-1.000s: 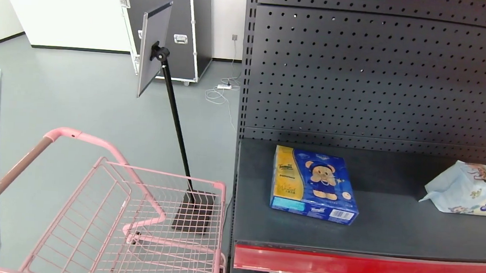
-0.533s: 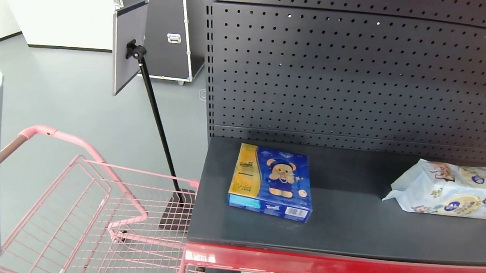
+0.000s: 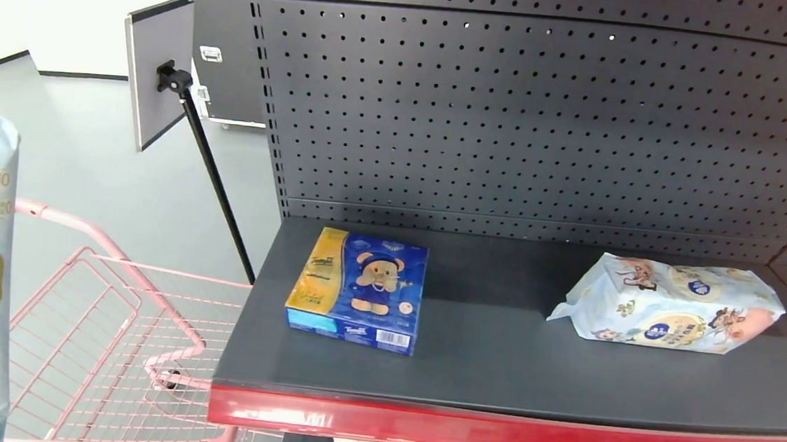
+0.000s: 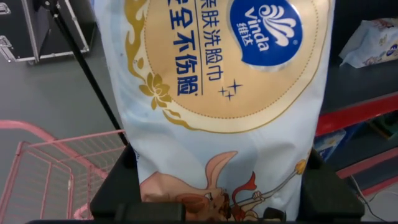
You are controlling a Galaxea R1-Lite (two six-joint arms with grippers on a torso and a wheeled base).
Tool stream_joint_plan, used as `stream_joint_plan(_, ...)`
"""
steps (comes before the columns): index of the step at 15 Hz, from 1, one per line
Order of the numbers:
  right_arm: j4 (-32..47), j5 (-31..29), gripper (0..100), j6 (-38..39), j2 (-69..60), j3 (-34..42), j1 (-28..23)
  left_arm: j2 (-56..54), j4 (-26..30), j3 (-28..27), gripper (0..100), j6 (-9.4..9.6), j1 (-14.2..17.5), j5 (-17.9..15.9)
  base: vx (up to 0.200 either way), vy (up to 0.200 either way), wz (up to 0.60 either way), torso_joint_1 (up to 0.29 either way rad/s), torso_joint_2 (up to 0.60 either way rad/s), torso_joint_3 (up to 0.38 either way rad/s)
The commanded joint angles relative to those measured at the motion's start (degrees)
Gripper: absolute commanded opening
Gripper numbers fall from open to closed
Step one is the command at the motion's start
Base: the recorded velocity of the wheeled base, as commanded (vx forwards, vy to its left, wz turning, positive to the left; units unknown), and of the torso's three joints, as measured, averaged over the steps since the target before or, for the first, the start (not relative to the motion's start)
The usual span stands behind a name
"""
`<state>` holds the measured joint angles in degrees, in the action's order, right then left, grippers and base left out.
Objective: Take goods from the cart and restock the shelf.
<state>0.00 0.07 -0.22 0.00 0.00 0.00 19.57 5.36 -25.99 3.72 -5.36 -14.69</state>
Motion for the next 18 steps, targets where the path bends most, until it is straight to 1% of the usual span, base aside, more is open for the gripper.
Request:
stream_joint_plan(1,0.00,0.01,100,-0.04,0.00,0.00,0.00,0.39,0.00,0.06,0,0.50,0.00,0.01,0.000,-0.200,0.00,0.002,0.00,0.007)
stream_joint_plan(9,0.00,0.01,100,-0.13,0.00,0.00,0.00,0.39,0.00,0.15,0,0.76,0.00,0.01,0.000,-0.200,0.00,0.004,0.00,0.002)
stream_joint_plan(11,0.00,0.01,100,-0.13,0.00,0.00,0.00,0.47,0.00,0.24,0,1.82,0.00,0.01,0.000,-0.200,0.00,0.005,0.00,0.000)
stream_joint_plan(18,0.00,0.01,100,-0.13,0.00,0.00,0.00,0.65,0.00,0.15,0,1.99,0.00,0.01,0.000,-0.200,0.00,0.005,0.00,0.005)
